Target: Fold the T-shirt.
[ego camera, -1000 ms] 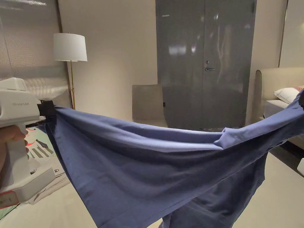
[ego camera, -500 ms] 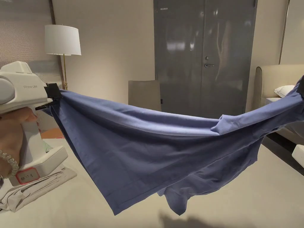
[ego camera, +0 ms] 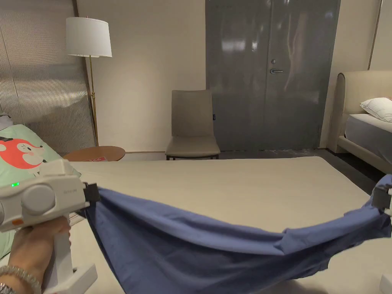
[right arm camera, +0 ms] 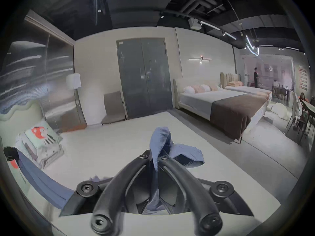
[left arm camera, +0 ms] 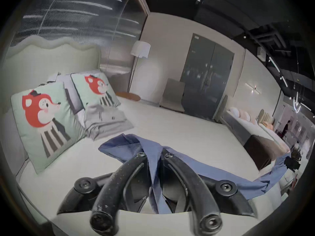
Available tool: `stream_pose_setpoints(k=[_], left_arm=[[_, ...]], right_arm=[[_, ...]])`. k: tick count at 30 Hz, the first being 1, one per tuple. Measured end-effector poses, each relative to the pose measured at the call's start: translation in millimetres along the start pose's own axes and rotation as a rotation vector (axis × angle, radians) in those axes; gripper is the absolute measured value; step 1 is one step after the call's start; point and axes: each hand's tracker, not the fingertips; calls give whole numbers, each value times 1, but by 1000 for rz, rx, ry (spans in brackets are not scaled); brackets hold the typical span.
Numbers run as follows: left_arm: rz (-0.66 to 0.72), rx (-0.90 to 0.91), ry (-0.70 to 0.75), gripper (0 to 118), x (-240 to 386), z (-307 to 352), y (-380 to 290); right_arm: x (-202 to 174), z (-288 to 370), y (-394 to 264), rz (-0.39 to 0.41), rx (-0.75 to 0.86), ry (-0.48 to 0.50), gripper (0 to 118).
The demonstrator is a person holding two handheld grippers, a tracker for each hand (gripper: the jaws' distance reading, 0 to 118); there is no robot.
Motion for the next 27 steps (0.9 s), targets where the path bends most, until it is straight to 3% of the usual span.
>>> stream_pose_setpoints(k=[14, 17, 20, 23, 27], left_arm=[[-8, -308, 52, 4, -83, 105, -183], [27, -387, 68, 4, -99, 118, -219], [43, -442, 92, 4, -114, 124, -251], [59, -470, 101, 4, -122, 126, -272], [10, -482, 126, 4, -122, 127, -289]], right_arm=[[67, 123, -144, 4, -273, 6, 5], [79, 135, -178, 31, -345, -19, 5], [92, 138, -211, -18, -449, -54, 5], [101, 135, -238, 2, -512, -96, 5], [108, 132, -262, 7, -549, -114, 5]])
